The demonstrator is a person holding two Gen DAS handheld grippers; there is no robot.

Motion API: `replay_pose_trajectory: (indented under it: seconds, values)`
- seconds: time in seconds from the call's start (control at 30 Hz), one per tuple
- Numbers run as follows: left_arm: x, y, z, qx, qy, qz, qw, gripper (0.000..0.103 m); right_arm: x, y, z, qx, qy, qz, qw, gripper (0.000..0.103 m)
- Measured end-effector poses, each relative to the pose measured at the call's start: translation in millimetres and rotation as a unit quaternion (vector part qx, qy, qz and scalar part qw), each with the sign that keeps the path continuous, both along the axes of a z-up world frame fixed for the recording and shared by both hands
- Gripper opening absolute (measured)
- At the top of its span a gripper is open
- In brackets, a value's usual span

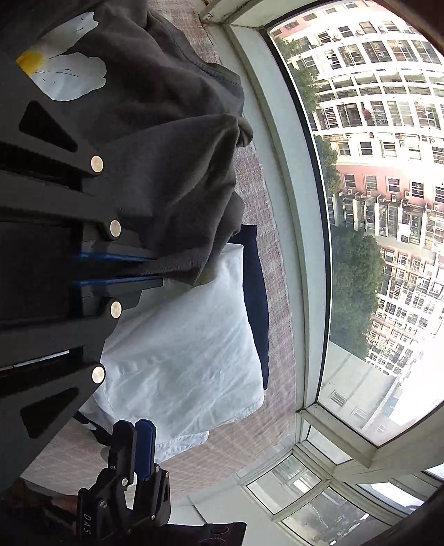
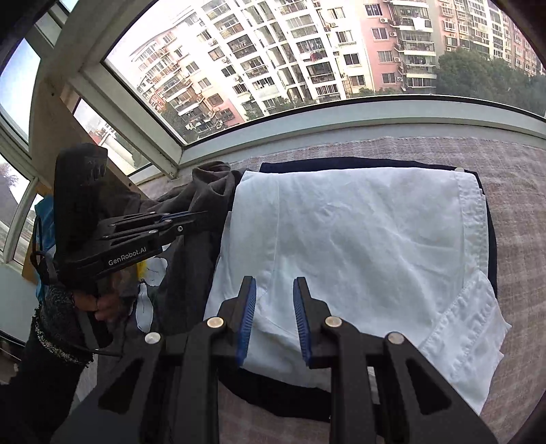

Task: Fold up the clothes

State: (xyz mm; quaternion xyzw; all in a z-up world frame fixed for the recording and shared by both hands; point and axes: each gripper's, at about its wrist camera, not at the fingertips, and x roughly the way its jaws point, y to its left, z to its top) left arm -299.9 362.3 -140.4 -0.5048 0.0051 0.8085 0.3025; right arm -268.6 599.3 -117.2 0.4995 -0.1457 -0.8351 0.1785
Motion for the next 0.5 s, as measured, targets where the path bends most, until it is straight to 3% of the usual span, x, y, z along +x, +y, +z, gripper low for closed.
replay_pose_trajectory:
  seconds: [0.1, 0.13, 0.23, 0.5]
  values:
    - [-0.7, -30.4, 15.2, 0.044, 0.003, 0.019, 0.9988, 0.002, -23.4, -15.0, 4.8, -0.035, 0.003, 0.031, 0.999, 0.025]
    - [-2.2, -41.5, 19.3, 0.047, 0.009, 0.029, 0.9984, 0.002, -31.4, -20.6, 6.3, -0.048, 0.004, 0.043, 0.998, 0.031]
    - [-10.0, -71.2, 18.4, 0.078, -0.003, 0.047, 0.9959, 0.002, -62.1, -43.3, 0.8, -0.047, 0.0, 0.055, 0.997, 0.037]
    - [-17.5, -104.4, -10.3, 0.055, -0.017, 0.087, 0.9946, 0.002, -118.9, -95.3, -23.1, 0.001, -0.026, 0.154, 0.988, 0.042]
